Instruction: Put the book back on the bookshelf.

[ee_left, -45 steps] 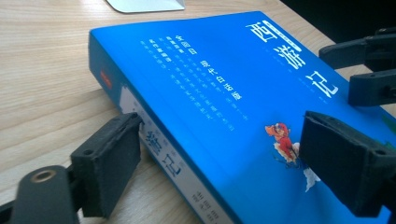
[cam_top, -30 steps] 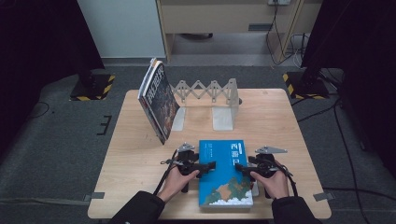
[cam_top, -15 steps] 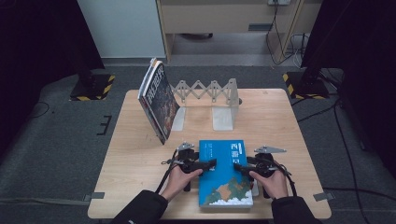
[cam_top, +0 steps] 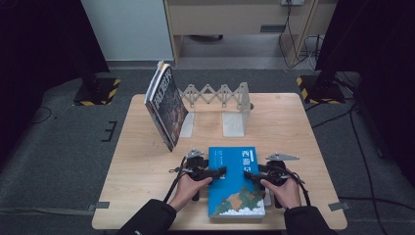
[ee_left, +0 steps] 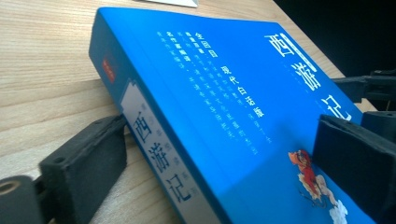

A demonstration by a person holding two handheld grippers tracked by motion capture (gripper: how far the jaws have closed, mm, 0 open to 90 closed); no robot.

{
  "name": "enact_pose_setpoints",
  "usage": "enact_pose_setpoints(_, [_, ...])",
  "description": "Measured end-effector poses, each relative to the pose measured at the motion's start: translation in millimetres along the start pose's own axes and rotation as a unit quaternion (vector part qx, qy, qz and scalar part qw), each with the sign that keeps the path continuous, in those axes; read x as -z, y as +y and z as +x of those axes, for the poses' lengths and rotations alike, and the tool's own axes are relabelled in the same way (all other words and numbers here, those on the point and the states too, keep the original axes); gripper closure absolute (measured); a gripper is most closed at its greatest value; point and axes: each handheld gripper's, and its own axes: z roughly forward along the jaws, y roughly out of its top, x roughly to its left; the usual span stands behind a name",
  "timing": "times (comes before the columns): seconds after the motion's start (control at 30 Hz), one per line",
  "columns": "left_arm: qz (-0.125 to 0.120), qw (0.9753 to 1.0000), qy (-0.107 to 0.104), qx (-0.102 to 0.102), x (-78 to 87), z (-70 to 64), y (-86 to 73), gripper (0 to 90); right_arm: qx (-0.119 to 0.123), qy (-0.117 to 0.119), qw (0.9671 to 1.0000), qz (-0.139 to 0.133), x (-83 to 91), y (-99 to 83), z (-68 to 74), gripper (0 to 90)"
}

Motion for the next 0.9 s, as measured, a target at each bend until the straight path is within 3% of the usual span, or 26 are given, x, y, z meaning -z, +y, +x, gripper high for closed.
enact_pose_setpoints(0.33, [0.000, 1.0000, -0.006, 0.005, 1.7, 2.9, 0.2, 2.7, -0.006, 0.003, 1.0000, -0.002, -0.6, -1.0, 0.1, 25.1])
enact_pose_setpoints(0.67, [0.008, 0.9989, -0.021, 0.042, 8.4, 10.6, 2.7, 15.0, -0.009, 0.005, 0.9999, -0.001, -1.2, -1.4, -0.2, 25.1])
enact_pose_setpoints(0.73, [0.017, 0.9971, -0.034, 0.065, 9.2, 11.4, 3.2, 18.8, -0.009, 0.005, 0.9999, -0.001, -1.2, -1.5, -0.3, 25.0])
enact_pose_setpoints(0.9, [0.018, 0.9965, -0.040, 0.071, 9.7, 12.2, 2.6, 21.5, -0.015, 0.006, 0.9999, -0.003, -1.3, -2.3, -0.4, 25.0])
